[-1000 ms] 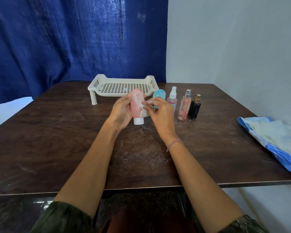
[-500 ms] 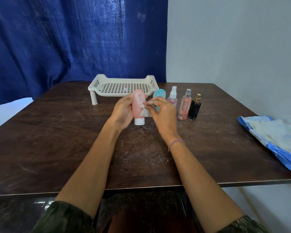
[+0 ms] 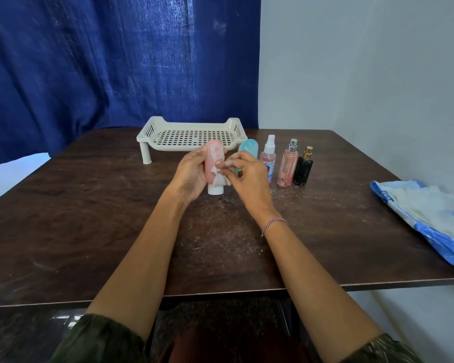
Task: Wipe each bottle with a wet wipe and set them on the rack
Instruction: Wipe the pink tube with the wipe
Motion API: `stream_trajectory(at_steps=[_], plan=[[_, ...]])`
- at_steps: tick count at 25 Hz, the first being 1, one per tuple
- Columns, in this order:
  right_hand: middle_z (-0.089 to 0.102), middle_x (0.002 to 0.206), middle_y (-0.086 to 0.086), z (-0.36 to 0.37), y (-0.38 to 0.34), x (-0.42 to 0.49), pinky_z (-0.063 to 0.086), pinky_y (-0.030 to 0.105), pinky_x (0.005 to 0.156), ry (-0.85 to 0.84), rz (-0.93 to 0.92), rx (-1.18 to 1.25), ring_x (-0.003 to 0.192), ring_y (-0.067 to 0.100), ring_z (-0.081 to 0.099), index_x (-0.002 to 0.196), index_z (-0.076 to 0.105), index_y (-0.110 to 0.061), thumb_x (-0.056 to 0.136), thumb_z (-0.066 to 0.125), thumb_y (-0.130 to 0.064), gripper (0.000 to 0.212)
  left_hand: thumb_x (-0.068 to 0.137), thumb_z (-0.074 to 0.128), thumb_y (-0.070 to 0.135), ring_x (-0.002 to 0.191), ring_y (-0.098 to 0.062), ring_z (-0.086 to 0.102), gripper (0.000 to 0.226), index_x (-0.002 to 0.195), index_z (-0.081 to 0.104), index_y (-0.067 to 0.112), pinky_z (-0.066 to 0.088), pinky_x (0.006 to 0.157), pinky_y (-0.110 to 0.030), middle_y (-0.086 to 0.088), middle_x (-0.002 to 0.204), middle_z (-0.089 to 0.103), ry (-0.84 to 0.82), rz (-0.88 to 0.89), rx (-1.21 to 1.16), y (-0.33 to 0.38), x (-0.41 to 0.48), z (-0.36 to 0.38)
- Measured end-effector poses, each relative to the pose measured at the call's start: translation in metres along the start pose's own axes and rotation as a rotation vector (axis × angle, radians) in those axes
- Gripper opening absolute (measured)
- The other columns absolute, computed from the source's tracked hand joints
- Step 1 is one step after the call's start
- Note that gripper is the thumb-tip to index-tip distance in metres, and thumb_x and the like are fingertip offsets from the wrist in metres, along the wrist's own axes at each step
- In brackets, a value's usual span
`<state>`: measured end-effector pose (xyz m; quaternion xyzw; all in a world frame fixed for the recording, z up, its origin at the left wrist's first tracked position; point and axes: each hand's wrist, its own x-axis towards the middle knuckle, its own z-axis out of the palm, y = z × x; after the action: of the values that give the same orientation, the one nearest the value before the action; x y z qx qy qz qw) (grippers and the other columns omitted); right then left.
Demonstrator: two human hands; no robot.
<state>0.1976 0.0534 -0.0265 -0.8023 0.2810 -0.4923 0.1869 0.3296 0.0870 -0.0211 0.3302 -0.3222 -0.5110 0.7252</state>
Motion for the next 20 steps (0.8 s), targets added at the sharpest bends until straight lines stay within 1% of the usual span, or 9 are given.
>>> stream_trajectory(at_steps=[4, 6, 8, 10, 11, 14, 15, 17, 20], plan=[[0.064, 0.103, 0.003, -0.0018, -0.0006, 0.0004, 0.038, -0.001, 0.078, 0.075, 0.022, -0.03, 0.096, 0.001, 0.05, 0.1, 0.071, -0.008, 0.079, 0.071, -0.013, 0.021, 0.103, 0.029, 0.012, 0.122, -0.031, 0.052, 0.04, 0.139, 0.037, -0.003, 0.048, 0.097, -0.04, -0.025, 0.136, 0.049, -0.057, -0.039, 0.033, -0.0008, -0.003, 0.0033], [0.064, 0.104, 0.005, -0.0001, -0.0035, -0.0013, 0.043, 0.006, 0.082, 0.051, -0.015, -0.041, 0.098, 0.005, 0.053, 0.101, 0.071, -0.007, 0.08, 0.07, -0.013, 0.022, 0.102, 0.03, 0.012, 0.116, -0.027, 0.054, 0.04, 0.138, 0.038, -0.005, 0.048, 0.097, -0.038, -0.024, 0.136, 0.049, -0.077, -0.032, 0.042, 0.0006, -0.004, 0.0046], [0.063, 0.104, 0.007, 0.002, -0.0056, -0.0029, 0.047, 0.016, 0.087, 0.011, -0.054, -0.051, 0.099, 0.01, 0.057, 0.101, 0.071, -0.006, 0.08, 0.071, -0.013, 0.022, 0.102, 0.031, 0.011, 0.11, -0.024, 0.057, 0.041, 0.138, 0.038, -0.006, 0.051, 0.091, -0.034, -0.024, 0.134, 0.049, -0.082, -0.025, 0.051, 0.0026, -0.0044, 0.0046], [0.064, 0.104, 0.008, 0.002, -0.0062, -0.0032, 0.049, 0.02, 0.088, 0.011, -0.056, -0.049, 0.1, 0.012, 0.057, 0.1, 0.071, -0.005, 0.08, 0.071, -0.012, 0.021, 0.102, 0.031, 0.012, 0.11, -0.023, 0.057, 0.04, 0.137, 0.04, -0.005, 0.051, 0.092, -0.034, -0.022, 0.133, 0.051, -0.091, -0.043, 0.061, 0.0036, -0.0044, 0.0035], [0.064, 0.104, 0.008, 0.0011, -0.006, -0.0026, 0.048, 0.019, 0.087, 0.027, -0.048, -0.043, 0.1, 0.012, 0.057, 0.1, 0.071, -0.005, 0.08, 0.071, -0.012, 0.021, 0.102, 0.032, 0.012, 0.112, -0.024, 0.057, 0.039, 0.136, 0.041, -0.004, 0.05, 0.095, -0.035, -0.021, 0.132, 0.052, -0.104, -0.055, 0.068, 0.0035, -0.0046, 0.0032], [0.064, 0.102, 0.007, -0.0036, -0.0036, 0.0002, 0.042, 0.004, 0.081, 0.121, -0.004, -0.011, 0.101, 0.012, 0.057, 0.1, 0.071, -0.006, 0.08, 0.07, -0.011, 0.02, 0.101, 0.033, 0.011, 0.114, -0.024, 0.058, 0.035, 0.13, 0.048, 0.0, 0.049, 0.098, -0.035, -0.018, 0.128, 0.057, -0.164, -0.083, 0.07, 0.0025, -0.0063, 0.004], [0.064, 0.102, 0.007, -0.0051, -0.0023, 0.0013, 0.042, 0.002, 0.079, 0.157, 0.022, 0.007, 0.102, 0.013, 0.057, 0.099, 0.071, -0.006, 0.08, 0.07, -0.011, 0.02, 0.101, 0.033, 0.011, 0.113, -0.022, 0.059, 0.033, 0.128, 0.05, 0.002, 0.05, 0.096, -0.033, -0.016, 0.126, 0.059, -0.186, -0.088, 0.074, 0.0025, -0.0069, 0.0045], [0.064, 0.104, 0.006, -0.0072, 0.0, 0.0031, 0.046, 0.006, 0.077, 0.206, 0.072, 0.023, 0.103, 0.012, 0.057, 0.1, 0.071, -0.006, 0.08, 0.07, -0.012, 0.02, 0.101, 0.033, 0.01, 0.11, -0.019, 0.06, 0.032, 0.126, 0.052, 0.005, 0.051, 0.094, -0.03, -0.013, 0.124, 0.06, -0.215, -0.098, 0.086, 0.0028, -0.0074, 0.0053], [0.064, 0.101, 0.007, -0.0058, -0.0023, 0.0018, 0.043, 0.002, 0.077, 0.21, 0.033, 0.006, 0.1, 0.007, 0.054, 0.099, 0.071, -0.006, 0.081, 0.07, -0.011, 0.019, 0.1, 0.033, 0.009, 0.109, -0.018, 0.061, 0.033, 0.127, 0.052, 0.003, 0.052, 0.093, -0.03, -0.012, 0.122, 0.062, -0.219, -0.092, 0.087, 0.0026, -0.007, 0.0043]])
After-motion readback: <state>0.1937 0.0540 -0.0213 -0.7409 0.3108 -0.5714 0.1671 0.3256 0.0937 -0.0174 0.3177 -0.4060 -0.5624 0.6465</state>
